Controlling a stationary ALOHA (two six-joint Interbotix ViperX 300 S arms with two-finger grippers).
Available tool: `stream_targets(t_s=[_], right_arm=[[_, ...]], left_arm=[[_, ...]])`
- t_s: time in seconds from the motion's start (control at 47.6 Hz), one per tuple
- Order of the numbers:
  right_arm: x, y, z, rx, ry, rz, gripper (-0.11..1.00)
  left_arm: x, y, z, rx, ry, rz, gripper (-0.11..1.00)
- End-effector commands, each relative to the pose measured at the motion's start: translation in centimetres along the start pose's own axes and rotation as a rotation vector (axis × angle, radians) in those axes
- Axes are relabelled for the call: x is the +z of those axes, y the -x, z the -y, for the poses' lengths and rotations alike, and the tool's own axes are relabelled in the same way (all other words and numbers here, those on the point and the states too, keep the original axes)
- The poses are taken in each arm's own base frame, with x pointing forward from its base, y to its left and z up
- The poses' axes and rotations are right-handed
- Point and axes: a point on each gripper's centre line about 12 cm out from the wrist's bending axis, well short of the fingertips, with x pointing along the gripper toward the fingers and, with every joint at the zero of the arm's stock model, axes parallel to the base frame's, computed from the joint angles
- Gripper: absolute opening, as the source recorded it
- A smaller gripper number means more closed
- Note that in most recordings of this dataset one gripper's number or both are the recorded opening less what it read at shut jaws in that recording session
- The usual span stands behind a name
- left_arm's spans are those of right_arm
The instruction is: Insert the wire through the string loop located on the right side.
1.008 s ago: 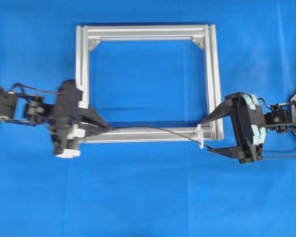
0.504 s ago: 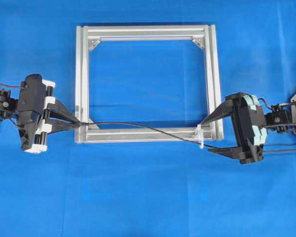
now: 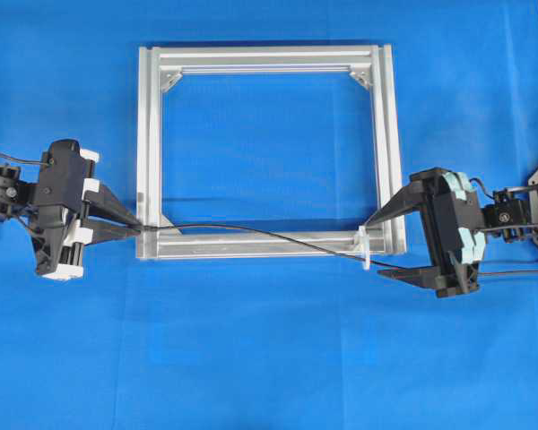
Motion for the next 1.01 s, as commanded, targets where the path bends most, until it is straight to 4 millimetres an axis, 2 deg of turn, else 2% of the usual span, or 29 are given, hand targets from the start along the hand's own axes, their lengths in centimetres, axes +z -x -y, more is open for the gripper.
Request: stream_targets(t_s=[0.0, 0.063, 0.21, 0.294, 0.441, 0.588, 0.756, 0.987], right_arm=[[0.9, 0.0, -0.2, 0.007, 0.003, 0.03, 0.93], [0.9, 0.0, -0.2, 0.008, 0.004, 0.028, 0.93], [1.0, 0.1, -0.2, 0.008, 0.004, 0.028, 0.93], [1.1, 0.1, -0.3, 0.008, 0.003, 0.033, 0.93], [1.1, 0.3, -0.3, 0.009, 0.002, 0.037, 0.93], [1.4, 0.5, -0.3, 0.011, 0.004, 0.043, 0.93], [2.5, 1.2, -0.5, 0.012, 0.003, 0.037, 0.93], [4.8, 3.4, -0.8, 0.017, 0.015, 0.063, 0.93]], left_arm=[[0.5, 0.0, 0.2, -0.007, -0.004, 0.018, 0.14], [0.5, 0.0, 0.2, -0.007, -0.004, 0.018, 0.28], [0.5, 0.0, 0.2, -0.007, -0.005, 0.019, 0.72], [0.5, 0.0, 0.1, -0.003, -0.003, 0.02, 0.88], [0.4, 0.0, 0.0, -0.001, -0.002, 0.008, 0.83], [0.6, 0.0, 0.1, -0.002, -0.002, 0.012, 0.84], [1.7, 0.3, 0.2, -0.008, -0.002, 0.041, 0.83], [4.0, 1.1, 0.6, -0.018, -0.015, 0.089, 0.83]])
